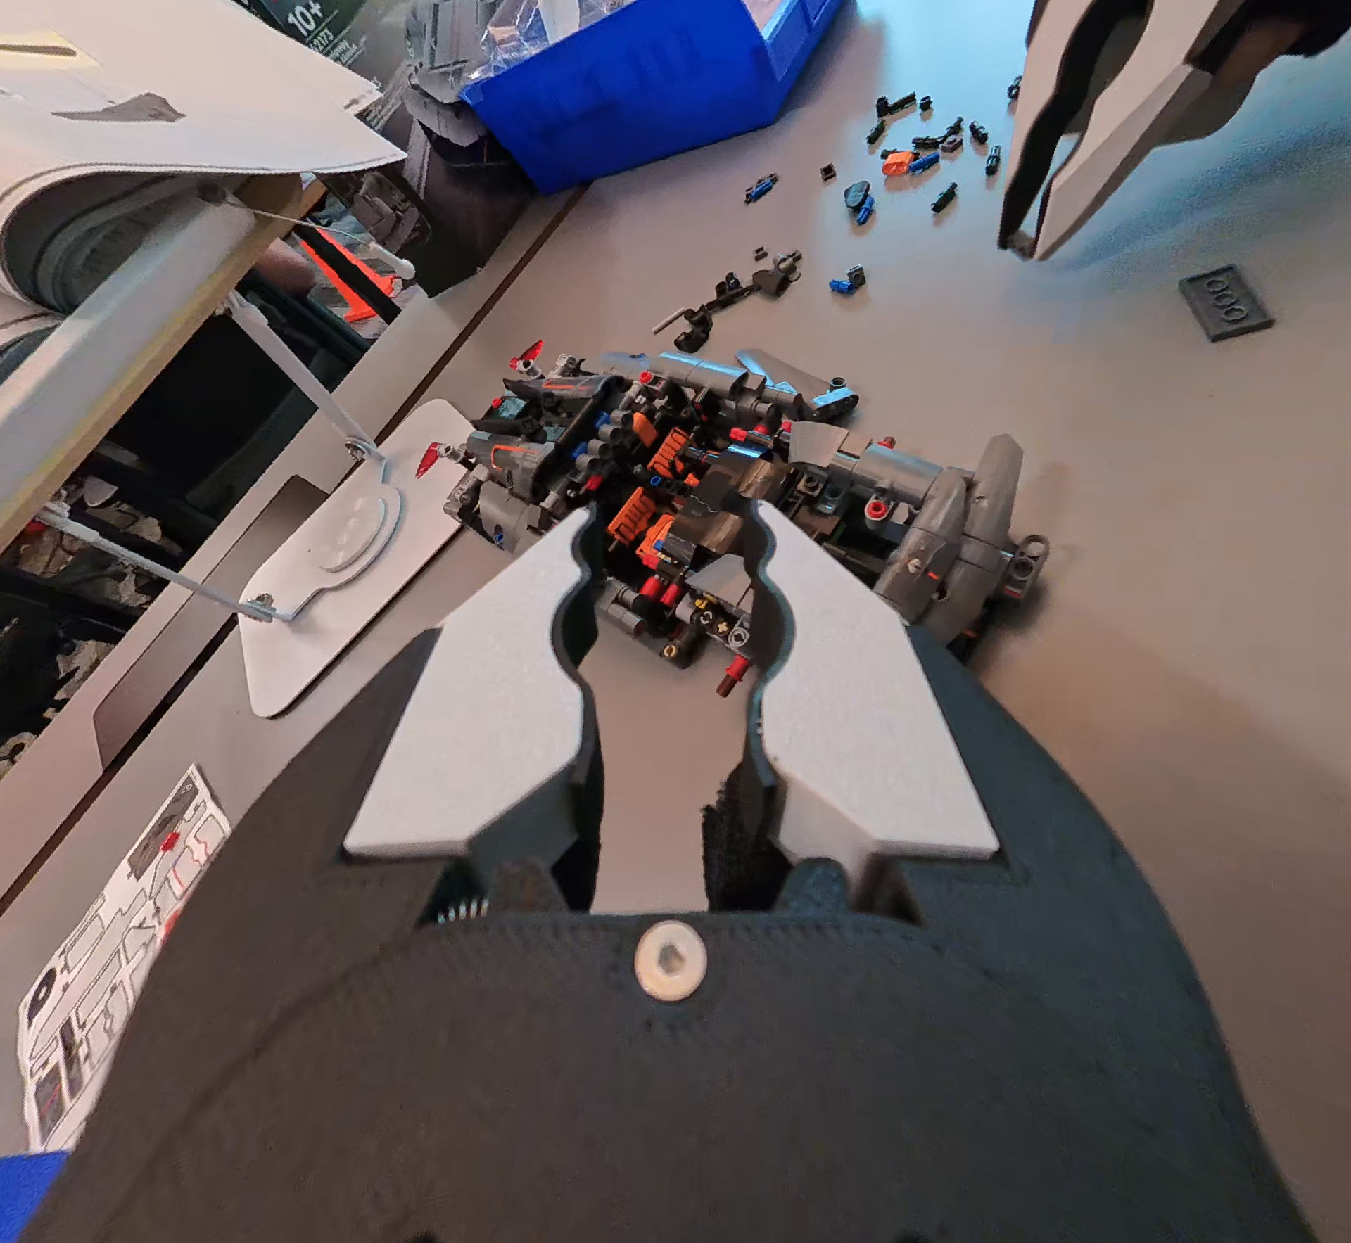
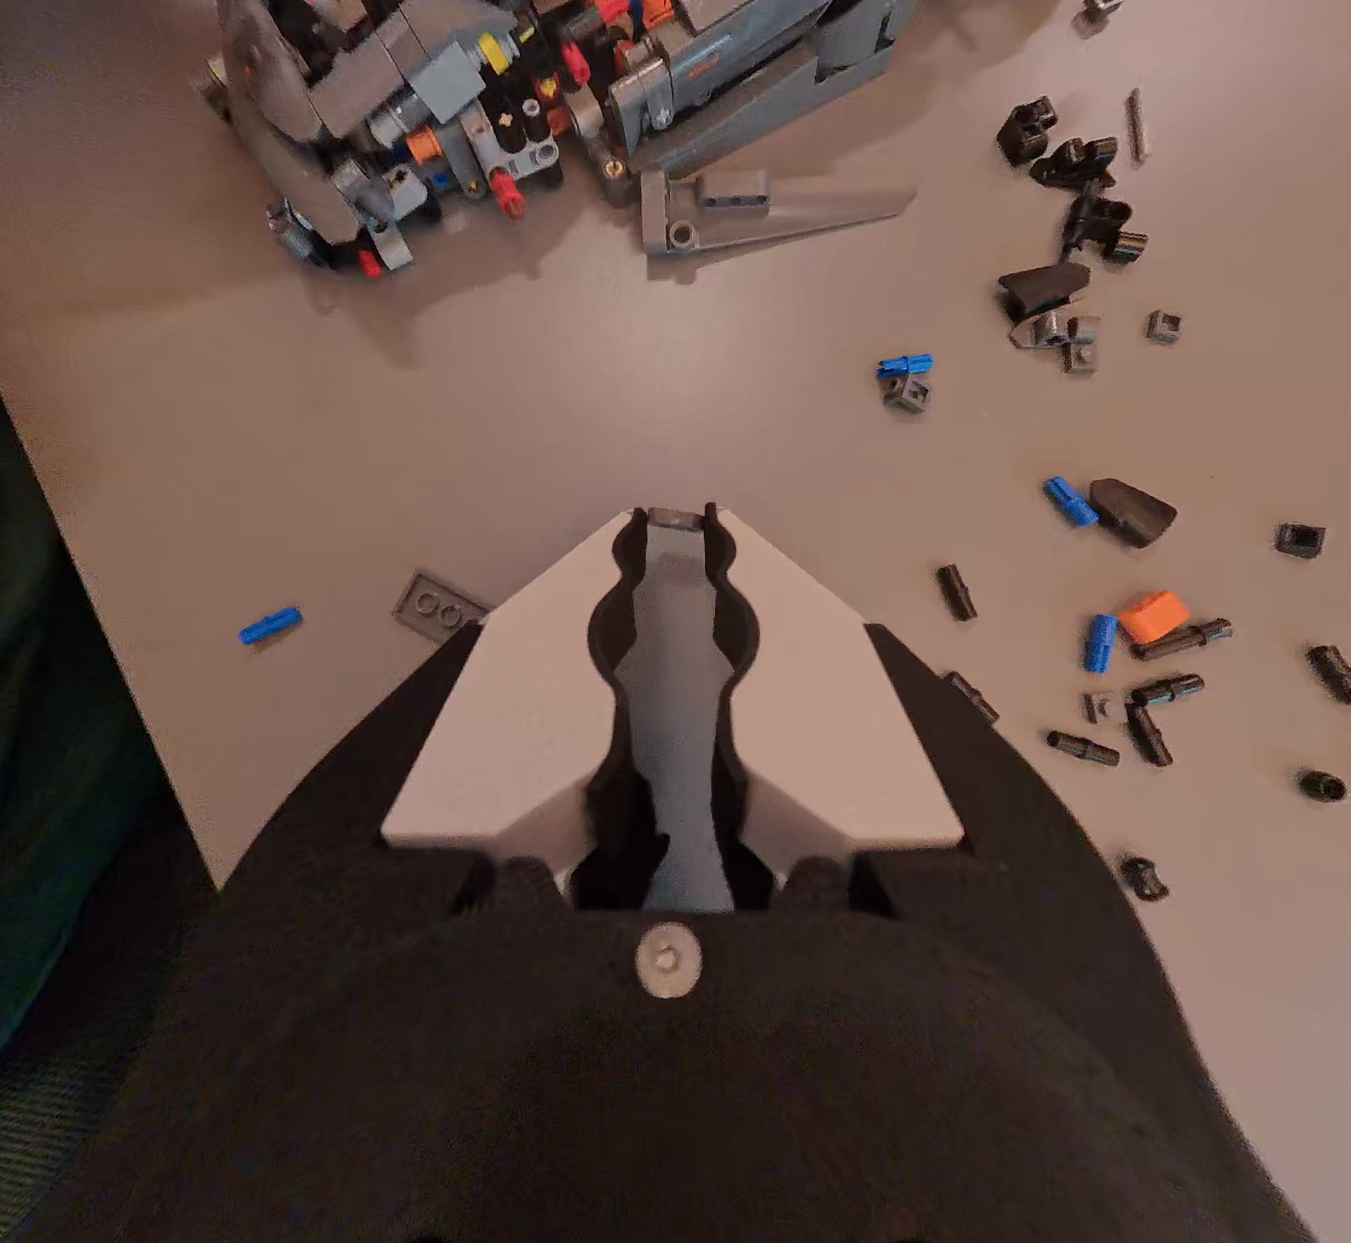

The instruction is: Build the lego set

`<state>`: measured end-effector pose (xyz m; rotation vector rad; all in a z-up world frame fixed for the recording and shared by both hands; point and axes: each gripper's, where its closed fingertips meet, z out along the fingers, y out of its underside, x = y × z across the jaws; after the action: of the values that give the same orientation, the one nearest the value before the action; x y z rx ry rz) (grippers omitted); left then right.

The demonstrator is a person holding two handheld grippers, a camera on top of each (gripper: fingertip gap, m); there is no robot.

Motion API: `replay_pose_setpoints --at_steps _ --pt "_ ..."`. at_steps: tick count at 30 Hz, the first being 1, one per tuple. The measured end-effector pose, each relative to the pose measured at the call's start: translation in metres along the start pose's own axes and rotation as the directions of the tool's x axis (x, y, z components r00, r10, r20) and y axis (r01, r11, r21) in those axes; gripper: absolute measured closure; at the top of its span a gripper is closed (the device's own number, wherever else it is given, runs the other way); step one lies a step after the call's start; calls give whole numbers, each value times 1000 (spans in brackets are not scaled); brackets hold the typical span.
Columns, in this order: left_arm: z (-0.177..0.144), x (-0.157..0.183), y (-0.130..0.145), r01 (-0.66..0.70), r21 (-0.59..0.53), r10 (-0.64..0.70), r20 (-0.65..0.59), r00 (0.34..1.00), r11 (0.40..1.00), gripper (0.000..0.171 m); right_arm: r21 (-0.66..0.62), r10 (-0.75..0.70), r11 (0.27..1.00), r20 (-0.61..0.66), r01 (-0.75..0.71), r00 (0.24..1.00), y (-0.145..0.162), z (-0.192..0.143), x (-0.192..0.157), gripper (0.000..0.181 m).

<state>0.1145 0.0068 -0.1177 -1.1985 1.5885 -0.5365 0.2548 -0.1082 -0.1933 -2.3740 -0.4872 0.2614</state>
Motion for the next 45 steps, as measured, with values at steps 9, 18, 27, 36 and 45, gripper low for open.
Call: replay_pose_setpoints --at_steps 9,18,27,36,45 --pt "0 1 9 12 -24 -12 0 1000 1000 135 -4 -18 1000 -17 18 1000 3 4 8 156" --pt "-5 -15 19 45 -28 -44 34 998 999 134 188 203 969 -258 -157 945 5 -78 73 156" --pt "-6 -13 30 54 -59 -52 34 998 997 134 176 325 944 -373 -277 869 37 -100 115 157" --pt "-3 -13 33 51 -71 -48 34 998 996 135 67 255 967 -290 -246 923 25 -57 123 161" --pt "-8 -18 40 66 -83 -62 51 997 994 135 22 291 955 -239 -295 926 23 -22 141 169"
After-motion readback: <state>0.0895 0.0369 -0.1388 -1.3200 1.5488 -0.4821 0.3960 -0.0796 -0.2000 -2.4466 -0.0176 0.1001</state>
